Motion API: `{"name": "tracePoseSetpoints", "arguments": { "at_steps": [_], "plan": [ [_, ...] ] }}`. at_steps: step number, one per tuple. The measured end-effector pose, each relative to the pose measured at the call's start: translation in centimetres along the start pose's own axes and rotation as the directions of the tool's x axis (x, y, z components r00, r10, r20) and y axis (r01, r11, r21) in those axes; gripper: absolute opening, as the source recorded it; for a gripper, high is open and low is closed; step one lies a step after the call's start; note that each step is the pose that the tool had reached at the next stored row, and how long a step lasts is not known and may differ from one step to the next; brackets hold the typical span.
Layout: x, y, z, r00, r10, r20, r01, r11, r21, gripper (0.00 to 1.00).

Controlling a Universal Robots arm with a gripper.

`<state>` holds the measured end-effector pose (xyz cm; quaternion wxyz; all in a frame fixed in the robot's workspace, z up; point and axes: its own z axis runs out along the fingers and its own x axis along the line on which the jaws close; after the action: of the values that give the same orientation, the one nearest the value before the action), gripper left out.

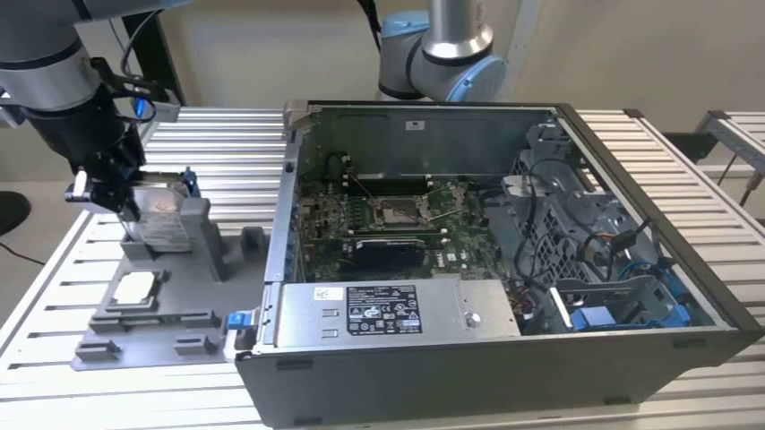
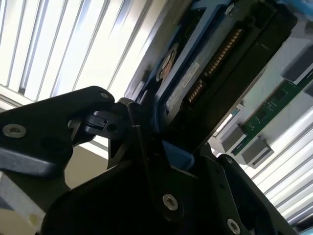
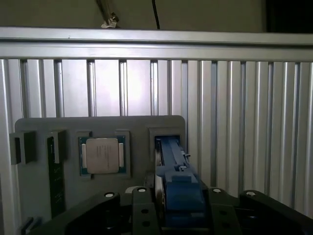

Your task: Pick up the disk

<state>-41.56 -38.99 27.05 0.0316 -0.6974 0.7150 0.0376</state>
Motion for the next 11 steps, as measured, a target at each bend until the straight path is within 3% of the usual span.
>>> {"name": "tracePoseSetpoints", "arguments": {
  "at_steps": [4,9,11],
  "plan": [
    [-0.01,0.11,-0.15,1.0000,0.000,0.0000,0.000,1.0000,0.0008,0.00],
    [0.07,0.82,0.47,1.0000,-0.001,0.0003,0.001,0.9999,0.0155,0.00],
    [0.07,0.84,0.47,1.0000,-0.002,0.0003,0.002,0.9999,0.0158,0.00]
  ]
}}
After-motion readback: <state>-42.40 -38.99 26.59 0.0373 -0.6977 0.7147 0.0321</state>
